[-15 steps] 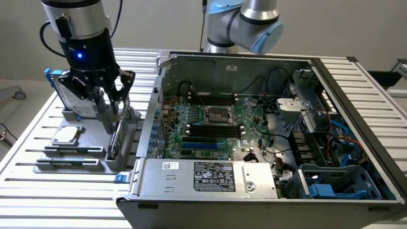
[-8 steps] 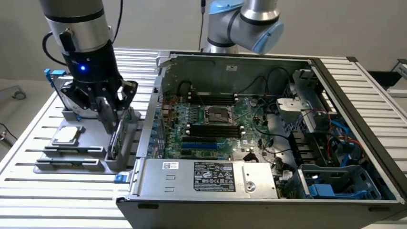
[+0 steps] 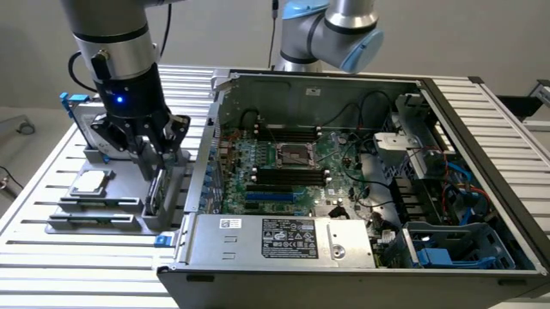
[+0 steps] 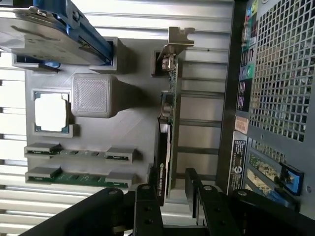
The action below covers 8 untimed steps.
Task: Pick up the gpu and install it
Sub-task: 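Pick up the gpu and move the gpu toward the slot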
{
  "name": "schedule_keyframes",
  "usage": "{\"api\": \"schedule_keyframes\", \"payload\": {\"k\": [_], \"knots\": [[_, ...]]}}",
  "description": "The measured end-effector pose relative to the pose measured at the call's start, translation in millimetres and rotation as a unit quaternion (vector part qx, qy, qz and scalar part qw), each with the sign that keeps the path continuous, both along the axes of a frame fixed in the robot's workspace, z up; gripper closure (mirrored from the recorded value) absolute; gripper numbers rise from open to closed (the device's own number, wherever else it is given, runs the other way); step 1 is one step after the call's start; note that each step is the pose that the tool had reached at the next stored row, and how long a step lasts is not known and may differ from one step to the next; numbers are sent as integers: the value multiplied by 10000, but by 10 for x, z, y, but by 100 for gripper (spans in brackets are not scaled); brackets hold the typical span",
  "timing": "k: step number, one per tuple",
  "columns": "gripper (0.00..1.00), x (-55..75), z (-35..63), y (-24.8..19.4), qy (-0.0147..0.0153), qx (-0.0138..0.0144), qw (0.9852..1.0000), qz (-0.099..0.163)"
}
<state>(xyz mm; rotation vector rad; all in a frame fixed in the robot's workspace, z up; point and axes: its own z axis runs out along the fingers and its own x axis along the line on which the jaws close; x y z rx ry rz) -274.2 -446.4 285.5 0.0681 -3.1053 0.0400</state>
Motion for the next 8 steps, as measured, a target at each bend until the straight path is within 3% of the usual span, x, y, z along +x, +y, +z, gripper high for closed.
{"api": "schedule_keyframes", "payload": {"k": [8], "knots": [[64,0,-114,35,6,0,9999,-166]]}}
